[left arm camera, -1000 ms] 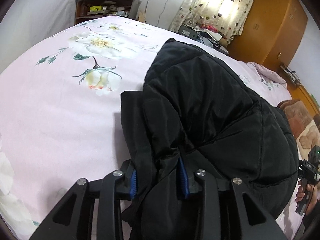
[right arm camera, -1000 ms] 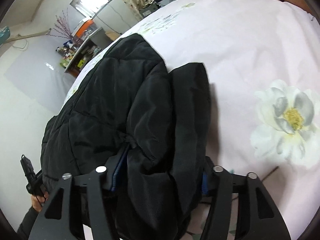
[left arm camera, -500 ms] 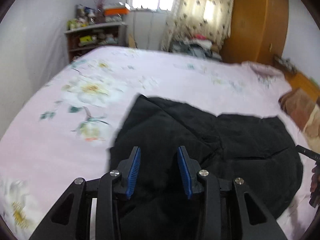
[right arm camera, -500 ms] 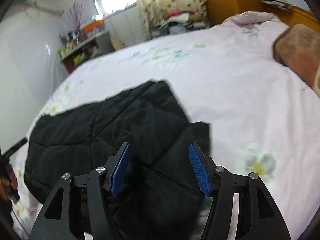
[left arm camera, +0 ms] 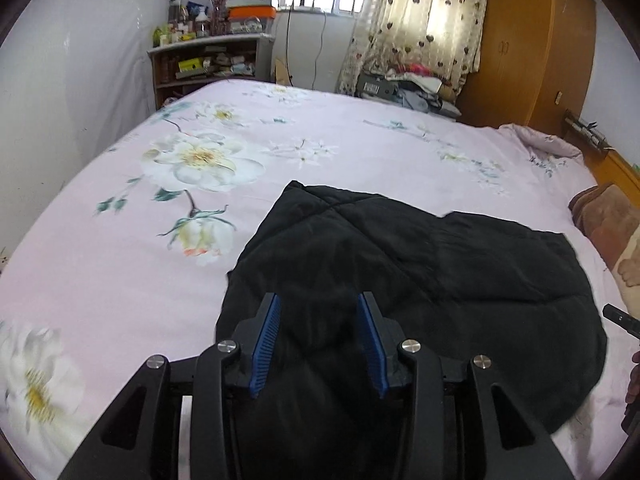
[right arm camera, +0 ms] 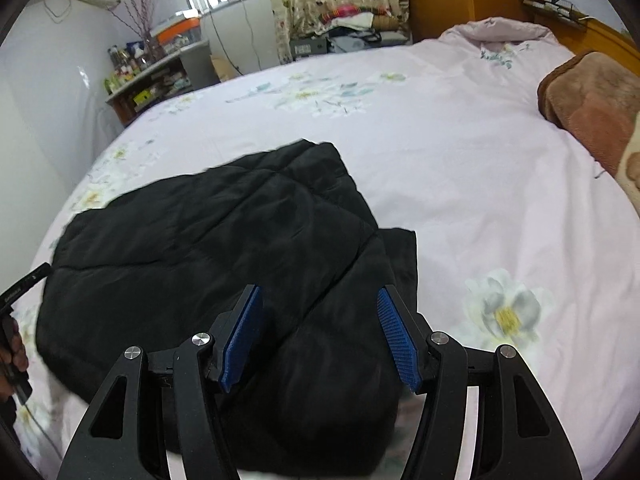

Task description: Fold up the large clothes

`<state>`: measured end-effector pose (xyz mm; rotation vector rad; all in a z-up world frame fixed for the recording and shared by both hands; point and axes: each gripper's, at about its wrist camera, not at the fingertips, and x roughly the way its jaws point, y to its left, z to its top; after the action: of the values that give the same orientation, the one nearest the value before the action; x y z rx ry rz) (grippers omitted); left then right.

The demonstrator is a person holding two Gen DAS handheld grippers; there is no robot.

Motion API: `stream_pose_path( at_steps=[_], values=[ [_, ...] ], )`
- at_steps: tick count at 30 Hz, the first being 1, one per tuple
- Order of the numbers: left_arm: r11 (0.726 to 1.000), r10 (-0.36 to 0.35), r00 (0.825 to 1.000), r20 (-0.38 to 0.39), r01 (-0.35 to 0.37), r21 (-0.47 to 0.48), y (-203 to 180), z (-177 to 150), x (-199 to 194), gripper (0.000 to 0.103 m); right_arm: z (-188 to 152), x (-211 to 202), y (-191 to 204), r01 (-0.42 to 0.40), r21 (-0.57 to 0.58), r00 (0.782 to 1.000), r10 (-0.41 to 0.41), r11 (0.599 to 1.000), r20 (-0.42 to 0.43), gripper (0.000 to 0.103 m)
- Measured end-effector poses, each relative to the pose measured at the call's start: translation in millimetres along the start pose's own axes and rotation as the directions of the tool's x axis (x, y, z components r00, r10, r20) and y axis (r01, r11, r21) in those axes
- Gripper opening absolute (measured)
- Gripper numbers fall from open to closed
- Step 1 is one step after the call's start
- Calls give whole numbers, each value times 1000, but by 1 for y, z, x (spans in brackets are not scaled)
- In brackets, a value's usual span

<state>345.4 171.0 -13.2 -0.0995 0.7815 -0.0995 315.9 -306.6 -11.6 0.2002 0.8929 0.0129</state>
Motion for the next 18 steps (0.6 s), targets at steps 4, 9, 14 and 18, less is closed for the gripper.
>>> stream_pose_path(
  at_steps=[4, 9, 14, 18],
  values=[
    [1000, 2, 1000, 16, -2, 9, -11, -23, -50, 44, -19, -42, 17, 4, -32, 999, -3, 999, 39, 60],
    [1000, -7, 1000, 0, 7, 30, -30, -57, -102, 50, -47, -89, 38, -5, -41, 998, 8, 999, 68, 60],
    [1000, -10, 1000, -6, 10, 21, -44, -88, -149, 52, -81, -136, 57, -12, -47, 995, 16, 999, 95, 60],
    [1000, -8, 1000, -14, 8, 20, -53, -111, -183, 54, -106, -168, 69, -13, -65, 994, 20, 998, 103, 60]
  ],
)
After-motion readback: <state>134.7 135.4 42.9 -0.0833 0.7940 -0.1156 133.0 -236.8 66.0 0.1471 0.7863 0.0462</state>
